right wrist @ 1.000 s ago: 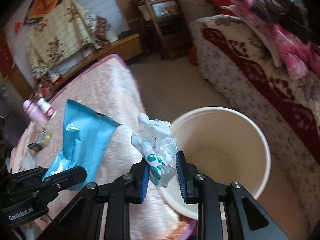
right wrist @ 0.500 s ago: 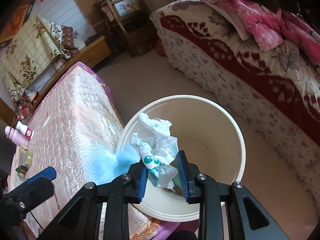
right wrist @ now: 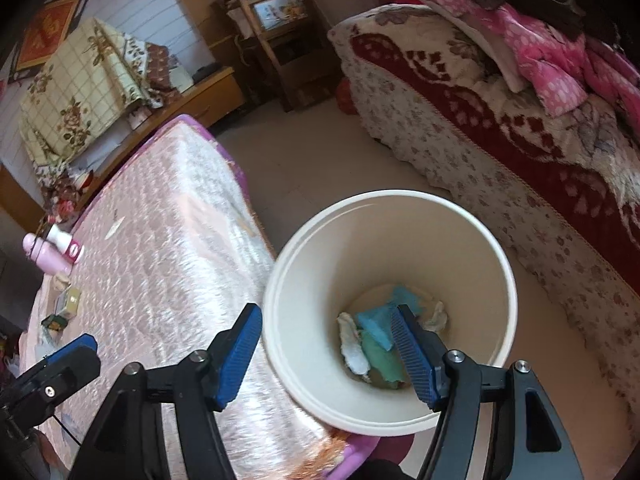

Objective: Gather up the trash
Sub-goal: 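Grasp the wet-wipe pack with the left gripper while the right grasps the medicine box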

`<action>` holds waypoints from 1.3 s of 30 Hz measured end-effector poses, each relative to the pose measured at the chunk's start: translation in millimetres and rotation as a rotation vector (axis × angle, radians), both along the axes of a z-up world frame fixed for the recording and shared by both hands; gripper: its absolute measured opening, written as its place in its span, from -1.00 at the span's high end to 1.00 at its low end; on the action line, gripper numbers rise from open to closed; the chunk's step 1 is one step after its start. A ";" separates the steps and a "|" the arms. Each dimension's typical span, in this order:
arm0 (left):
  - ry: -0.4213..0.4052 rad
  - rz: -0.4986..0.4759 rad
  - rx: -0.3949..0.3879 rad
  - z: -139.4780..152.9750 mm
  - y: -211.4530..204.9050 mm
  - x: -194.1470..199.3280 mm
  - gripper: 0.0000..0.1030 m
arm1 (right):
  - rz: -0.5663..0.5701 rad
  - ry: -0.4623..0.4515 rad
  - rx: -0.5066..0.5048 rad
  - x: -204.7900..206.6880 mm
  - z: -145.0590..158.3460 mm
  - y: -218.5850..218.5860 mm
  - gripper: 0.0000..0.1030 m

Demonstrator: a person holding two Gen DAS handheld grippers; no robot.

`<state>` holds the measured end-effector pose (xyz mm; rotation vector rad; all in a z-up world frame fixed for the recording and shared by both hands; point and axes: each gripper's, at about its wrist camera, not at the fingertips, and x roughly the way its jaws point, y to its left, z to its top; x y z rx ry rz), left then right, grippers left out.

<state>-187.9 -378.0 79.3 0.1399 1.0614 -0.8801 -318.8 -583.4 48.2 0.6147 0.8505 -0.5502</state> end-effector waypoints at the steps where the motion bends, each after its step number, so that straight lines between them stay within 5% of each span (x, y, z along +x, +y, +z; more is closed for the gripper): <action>1: -0.002 0.011 0.006 -0.1 6.7 1.5 -0.42 | 0.013 0.000 0.001 3.1 0.8 4.7 -0.37; 12: 0.047 0.097 0.067 -21.8 84.0 1.5 -0.42 | 0.206 -0.024 -0.002 45.9 12.7 74.2 -0.37; 21: 0.032 0.190 0.095 -12.5 156.3 6.6 -0.42 | 0.434 -0.023 -0.006 89.2 13.8 151.6 -0.37; 33: 0.019 0.531 0.135 0.2 324.4 56.2 -0.41 | 0.821 -0.034 0.115 130.1 -1.0 258.2 -0.37; 39: 0.064 0.636 0.101 -9.6 370.3 72.1 -0.41 | 1.037 -0.037 0.136 141.3 -3.7 318.8 -0.37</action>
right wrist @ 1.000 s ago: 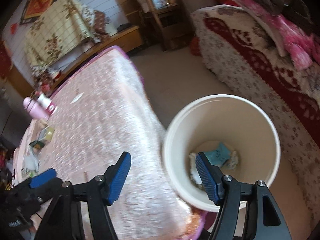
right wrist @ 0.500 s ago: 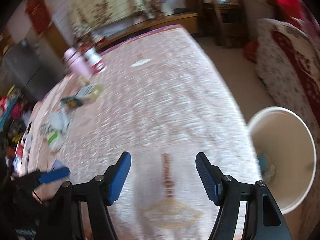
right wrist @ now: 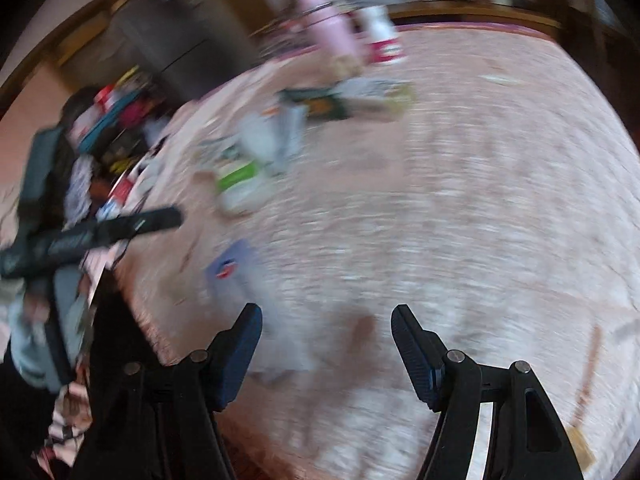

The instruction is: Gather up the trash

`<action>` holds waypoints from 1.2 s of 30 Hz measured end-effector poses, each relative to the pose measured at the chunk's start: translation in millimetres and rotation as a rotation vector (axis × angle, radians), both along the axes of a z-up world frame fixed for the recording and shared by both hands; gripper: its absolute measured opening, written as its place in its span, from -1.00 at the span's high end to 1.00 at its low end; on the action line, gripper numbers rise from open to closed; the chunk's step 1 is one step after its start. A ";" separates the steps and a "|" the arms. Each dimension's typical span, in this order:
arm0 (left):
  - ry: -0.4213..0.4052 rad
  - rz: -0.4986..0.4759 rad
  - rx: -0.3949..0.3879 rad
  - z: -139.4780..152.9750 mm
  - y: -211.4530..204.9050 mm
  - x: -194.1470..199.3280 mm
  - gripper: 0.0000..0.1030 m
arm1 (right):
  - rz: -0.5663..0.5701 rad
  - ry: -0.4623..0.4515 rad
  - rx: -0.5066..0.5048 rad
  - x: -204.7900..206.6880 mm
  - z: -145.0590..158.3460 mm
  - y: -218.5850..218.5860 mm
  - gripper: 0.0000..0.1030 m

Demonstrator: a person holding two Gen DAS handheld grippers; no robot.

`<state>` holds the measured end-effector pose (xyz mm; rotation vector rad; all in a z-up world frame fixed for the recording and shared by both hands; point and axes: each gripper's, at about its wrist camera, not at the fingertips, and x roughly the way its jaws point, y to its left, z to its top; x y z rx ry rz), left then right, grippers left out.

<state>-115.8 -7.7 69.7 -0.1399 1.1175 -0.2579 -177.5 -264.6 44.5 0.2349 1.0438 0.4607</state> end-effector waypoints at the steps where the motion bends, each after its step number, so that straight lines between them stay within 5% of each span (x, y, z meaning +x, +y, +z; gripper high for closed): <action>1: 0.004 0.009 -0.012 -1.4 2.4 1.9 -0.42 | 0.034 -0.003 -0.006 1.0 0.8 10.2 -0.37; 10: 0.008 0.028 -0.070 -21.0 -10.1 28.0 -0.42 | 0.243 -0.058 -0.228 10.6 -15.7 86.3 -0.37; 14: 0.003 0.041 -0.072 -35.8 -22.0 40.3 -0.38 | 0.194 -0.094 -0.266 7.3 -17.9 82.8 0.02; 16: 0.003 0.051 -0.071 -43.1 -25.9 45.8 0.30 | 0.138 -0.091 -0.265 5.8 -17.2 67.3 0.03; 22: 0.006 0.043 -0.113 -44.5 -25.2 39.5 0.75 | -0.025 -0.087 -0.216 1.1 -9.5 10.6 0.03; 36: -0.056 -0.238 -0.102 4.1 -102.8 -23.4 0.79 | -0.225 -0.132 -0.182 -19.8 14.7 -39.7 0.03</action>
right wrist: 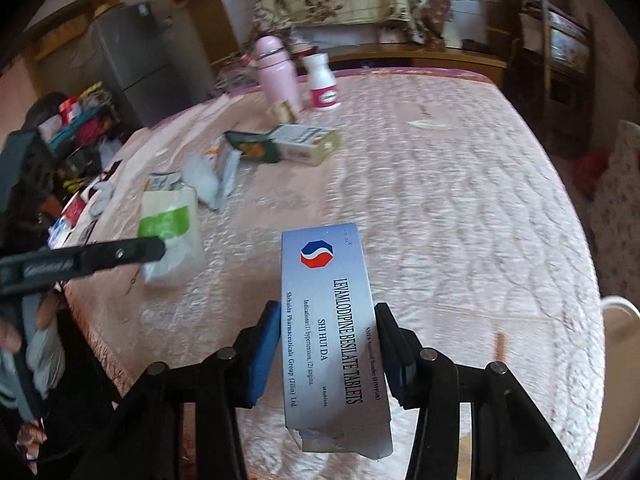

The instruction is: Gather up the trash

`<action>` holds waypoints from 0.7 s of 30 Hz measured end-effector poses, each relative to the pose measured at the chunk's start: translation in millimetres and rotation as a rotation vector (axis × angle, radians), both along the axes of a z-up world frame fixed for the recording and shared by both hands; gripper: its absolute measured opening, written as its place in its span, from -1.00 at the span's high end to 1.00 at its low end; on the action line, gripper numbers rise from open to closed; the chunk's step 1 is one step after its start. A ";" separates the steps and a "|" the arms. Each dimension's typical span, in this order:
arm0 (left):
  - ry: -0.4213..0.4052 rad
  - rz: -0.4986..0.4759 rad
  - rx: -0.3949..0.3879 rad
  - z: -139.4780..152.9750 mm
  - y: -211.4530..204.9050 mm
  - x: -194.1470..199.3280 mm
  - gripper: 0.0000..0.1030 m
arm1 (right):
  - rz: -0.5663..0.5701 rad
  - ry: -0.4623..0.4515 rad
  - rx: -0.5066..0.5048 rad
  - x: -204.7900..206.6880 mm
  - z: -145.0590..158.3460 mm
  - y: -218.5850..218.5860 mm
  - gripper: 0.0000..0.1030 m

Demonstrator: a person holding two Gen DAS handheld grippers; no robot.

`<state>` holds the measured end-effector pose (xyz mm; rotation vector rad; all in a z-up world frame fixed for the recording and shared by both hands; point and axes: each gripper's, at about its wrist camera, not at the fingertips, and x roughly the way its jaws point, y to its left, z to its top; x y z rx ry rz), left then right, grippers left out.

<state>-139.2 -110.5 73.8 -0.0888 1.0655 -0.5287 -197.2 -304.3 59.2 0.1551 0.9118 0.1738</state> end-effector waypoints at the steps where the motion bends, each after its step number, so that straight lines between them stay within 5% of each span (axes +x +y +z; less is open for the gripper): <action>1: 0.001 -0.011 -0.001 0.6 -5.1 -0.3 0.79 | -0.014 -0.001 -0.004 -2.0 0.7 -4.6 0.03; 21: -0.040 -0.229 0.024 8.9 -131.5 -21.5 0.79 | -0.286 -0.052 -0.040 -45.2 18.9 -103.4 0.03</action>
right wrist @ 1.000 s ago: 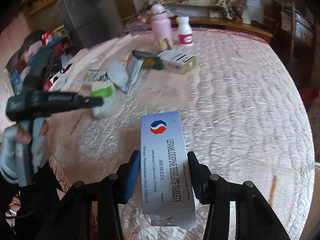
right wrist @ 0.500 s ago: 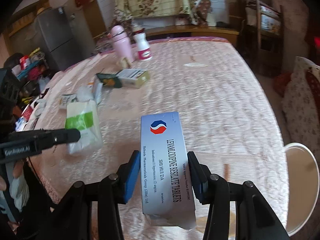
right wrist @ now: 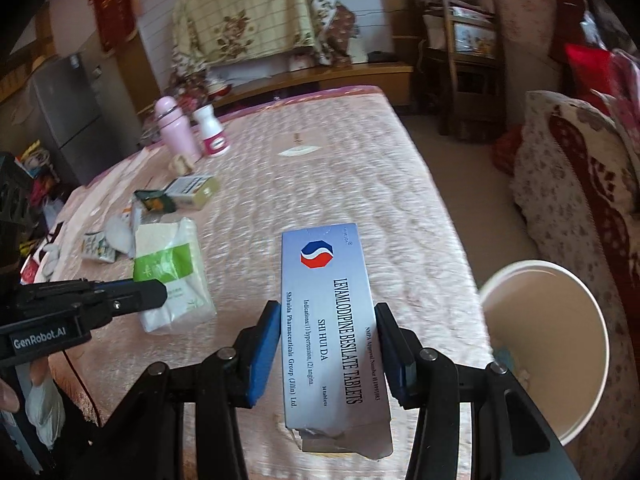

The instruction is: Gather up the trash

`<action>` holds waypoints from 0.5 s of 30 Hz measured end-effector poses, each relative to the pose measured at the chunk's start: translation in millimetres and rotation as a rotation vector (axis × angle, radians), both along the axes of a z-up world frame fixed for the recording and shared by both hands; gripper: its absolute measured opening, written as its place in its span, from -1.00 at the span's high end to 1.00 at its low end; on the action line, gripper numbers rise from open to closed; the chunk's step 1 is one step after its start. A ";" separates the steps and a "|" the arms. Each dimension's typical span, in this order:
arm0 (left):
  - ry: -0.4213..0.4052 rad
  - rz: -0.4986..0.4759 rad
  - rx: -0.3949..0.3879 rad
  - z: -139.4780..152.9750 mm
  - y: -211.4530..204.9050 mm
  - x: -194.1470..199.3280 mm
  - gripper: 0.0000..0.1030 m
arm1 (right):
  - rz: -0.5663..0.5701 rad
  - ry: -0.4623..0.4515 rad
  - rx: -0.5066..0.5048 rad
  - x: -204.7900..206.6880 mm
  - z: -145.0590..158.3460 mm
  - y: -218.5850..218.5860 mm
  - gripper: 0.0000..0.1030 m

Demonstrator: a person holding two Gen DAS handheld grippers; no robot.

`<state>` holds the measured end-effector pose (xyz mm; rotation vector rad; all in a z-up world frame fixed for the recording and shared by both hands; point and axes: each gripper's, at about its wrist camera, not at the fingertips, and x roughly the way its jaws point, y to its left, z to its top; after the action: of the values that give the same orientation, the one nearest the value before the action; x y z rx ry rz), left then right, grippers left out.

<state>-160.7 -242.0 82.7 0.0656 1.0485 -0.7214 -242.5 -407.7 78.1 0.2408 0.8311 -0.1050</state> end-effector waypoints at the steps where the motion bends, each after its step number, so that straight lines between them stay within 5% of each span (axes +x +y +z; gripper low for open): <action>1: 0.000 -0.009 0.001 0.2 -5.3 -1.7 0.79 | -0.010 -0.001 0.000 -2.0 0.3 -4.2 0.03; 15: -0.002 -0.109 0.000 0.5 -69.0 -16.8 0.79 | -0.157 -0.008 0.009 -31.5 3.5 -61.7 0.03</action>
<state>-177.5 -311.0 83.2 0.1241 1.0490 -0.8195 -274.0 -469.5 81.6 0.3150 0.8044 -0.2471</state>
